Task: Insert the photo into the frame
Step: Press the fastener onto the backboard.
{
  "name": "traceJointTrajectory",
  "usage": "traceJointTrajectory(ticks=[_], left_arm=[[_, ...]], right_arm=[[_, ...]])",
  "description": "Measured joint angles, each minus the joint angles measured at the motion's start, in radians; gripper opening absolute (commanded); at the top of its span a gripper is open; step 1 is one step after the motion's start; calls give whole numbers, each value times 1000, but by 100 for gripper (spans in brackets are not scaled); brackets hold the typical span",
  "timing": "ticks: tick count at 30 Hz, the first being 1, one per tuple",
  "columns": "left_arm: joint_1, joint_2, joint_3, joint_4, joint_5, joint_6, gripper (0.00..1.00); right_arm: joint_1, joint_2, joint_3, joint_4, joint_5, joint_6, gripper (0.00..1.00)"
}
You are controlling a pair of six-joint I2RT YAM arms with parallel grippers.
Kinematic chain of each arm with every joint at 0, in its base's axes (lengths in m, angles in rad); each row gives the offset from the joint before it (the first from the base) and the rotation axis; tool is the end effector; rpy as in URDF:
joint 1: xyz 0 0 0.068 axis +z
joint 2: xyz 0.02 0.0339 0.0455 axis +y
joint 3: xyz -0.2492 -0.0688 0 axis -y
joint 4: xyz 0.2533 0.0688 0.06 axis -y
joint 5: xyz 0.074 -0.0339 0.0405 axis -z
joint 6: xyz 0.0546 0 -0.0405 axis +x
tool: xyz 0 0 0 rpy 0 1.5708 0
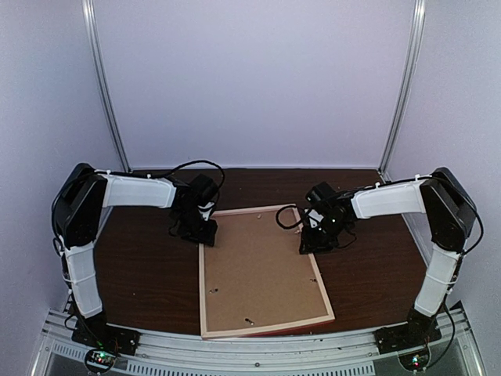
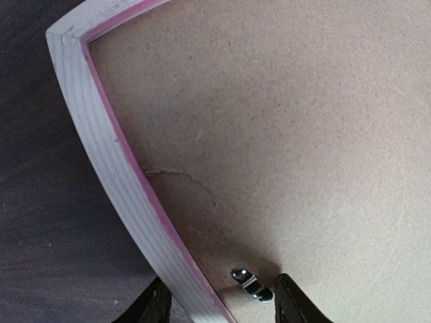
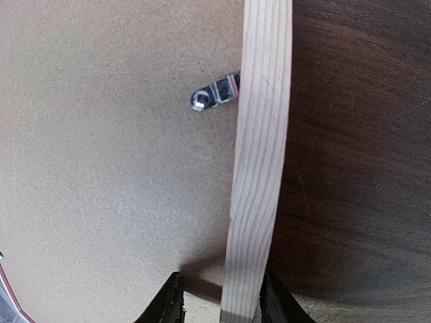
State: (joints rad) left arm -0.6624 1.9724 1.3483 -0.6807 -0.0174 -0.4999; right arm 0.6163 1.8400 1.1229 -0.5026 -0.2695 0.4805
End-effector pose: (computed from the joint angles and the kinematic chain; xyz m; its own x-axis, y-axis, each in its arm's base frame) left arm 0.3095 -0.2402 0.1195 -0.9607 0.1415 -0.2387 0.1718 0.9788 -0.1113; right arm 0.2855 0.2201 0.1136 -0.9715 -0.1422 -0.1894 -0.2062 0.9014 0.3807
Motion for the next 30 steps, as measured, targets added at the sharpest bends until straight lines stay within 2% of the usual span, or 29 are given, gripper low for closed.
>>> traceJointTrajectory(ticks=[30], left_arm=[[1,-8,-3,-40,-6,-24,28]], right_arm=[[0,-6,-12,14,-1,6,37]])
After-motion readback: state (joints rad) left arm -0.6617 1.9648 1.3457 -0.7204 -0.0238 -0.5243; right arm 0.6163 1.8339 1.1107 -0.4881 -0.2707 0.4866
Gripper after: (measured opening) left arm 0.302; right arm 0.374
